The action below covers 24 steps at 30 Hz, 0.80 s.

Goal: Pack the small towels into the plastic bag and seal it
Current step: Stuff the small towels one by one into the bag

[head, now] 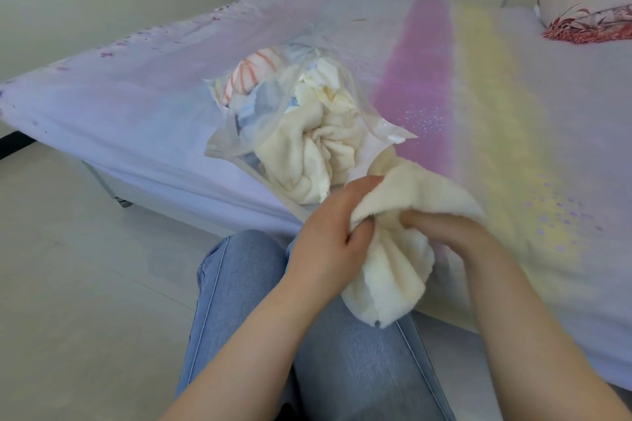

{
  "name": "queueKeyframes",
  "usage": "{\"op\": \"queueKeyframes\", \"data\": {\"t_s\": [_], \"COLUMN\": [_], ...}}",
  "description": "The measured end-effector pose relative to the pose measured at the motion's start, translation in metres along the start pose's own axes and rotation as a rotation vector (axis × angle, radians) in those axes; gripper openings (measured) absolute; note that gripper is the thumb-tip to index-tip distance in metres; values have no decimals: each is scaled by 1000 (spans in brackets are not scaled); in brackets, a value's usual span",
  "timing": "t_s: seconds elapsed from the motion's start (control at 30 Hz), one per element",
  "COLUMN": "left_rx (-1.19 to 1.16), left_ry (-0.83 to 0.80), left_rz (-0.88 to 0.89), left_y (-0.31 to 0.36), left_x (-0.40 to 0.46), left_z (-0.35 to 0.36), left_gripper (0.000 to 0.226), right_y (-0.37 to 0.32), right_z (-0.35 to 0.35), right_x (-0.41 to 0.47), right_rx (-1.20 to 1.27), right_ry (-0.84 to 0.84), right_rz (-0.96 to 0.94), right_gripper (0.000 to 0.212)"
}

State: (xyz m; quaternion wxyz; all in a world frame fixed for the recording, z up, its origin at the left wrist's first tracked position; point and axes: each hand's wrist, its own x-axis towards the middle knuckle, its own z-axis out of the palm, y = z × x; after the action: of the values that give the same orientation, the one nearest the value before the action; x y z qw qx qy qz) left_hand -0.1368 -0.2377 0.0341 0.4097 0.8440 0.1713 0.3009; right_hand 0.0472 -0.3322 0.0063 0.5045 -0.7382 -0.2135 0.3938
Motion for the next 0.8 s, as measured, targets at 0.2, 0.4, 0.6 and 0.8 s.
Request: {"op": "queueKeyframes", "data": {"t_s": [0.2,0.4,0.6,0.8], "left_rx": [489,-312,-692,-376], "left_ry": [147,-218,-380,-322], "left_rz": [-51,-398,-473,-430], "left_y": [-1,10,9,1], "left_x": [6,17,9,-2], "left_z": [15,6,-38,-85], "left_gripper": [44,18,63,60], "right_y": [-19,-34,-43,-84], "right_z": [-11,28,46,35], "right_x": [-53,-71,-79,-114], "right_rx": [397,-294,-610,-519], "right_ry": [-249,-204,-12,-61], "right_rz": [-386,-582,-574,-559], "right_gripper": [47,92,81,71]}}
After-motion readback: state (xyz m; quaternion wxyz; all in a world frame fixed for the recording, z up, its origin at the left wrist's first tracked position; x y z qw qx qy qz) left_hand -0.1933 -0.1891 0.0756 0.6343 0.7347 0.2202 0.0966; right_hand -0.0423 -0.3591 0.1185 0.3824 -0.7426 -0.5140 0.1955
